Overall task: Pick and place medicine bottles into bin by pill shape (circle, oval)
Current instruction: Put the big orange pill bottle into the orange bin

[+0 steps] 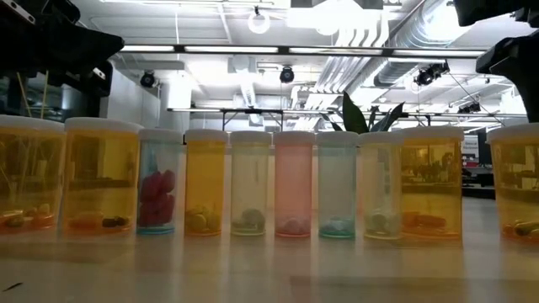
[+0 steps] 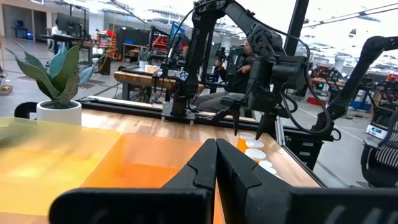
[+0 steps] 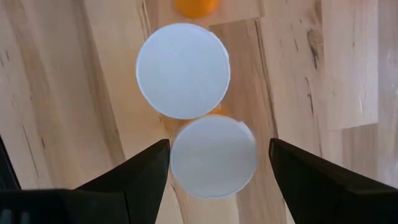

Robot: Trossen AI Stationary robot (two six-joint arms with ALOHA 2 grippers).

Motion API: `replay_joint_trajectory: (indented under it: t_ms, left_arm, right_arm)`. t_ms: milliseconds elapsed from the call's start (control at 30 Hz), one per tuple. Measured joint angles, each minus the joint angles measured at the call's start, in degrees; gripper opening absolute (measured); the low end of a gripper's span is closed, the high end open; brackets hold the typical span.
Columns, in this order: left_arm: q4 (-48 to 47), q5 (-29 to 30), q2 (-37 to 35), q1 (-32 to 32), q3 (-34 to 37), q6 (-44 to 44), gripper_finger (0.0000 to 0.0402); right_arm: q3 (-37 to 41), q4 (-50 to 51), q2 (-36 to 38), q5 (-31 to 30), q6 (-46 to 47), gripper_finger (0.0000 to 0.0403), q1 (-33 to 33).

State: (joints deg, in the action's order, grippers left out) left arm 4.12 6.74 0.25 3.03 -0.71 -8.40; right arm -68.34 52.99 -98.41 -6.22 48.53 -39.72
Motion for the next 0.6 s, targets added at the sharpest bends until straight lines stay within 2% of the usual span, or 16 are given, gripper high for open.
replay_joint_trajectory:
  t_ms: [200,600]
  left_arm:
    - [0.00,-0.02,-0.01,0.00,-0.01,0.00,0.0001]
    - [0.00,-0.02,0.00,0.00,0.00,0.00,0.0001]
  right_arm:
    - [0.00,0.17,0.00,2.64,0.44,0.0268,0.05]
    - [-0.02,0.33,0.00,2.24,2.02,0.0268,0.10]
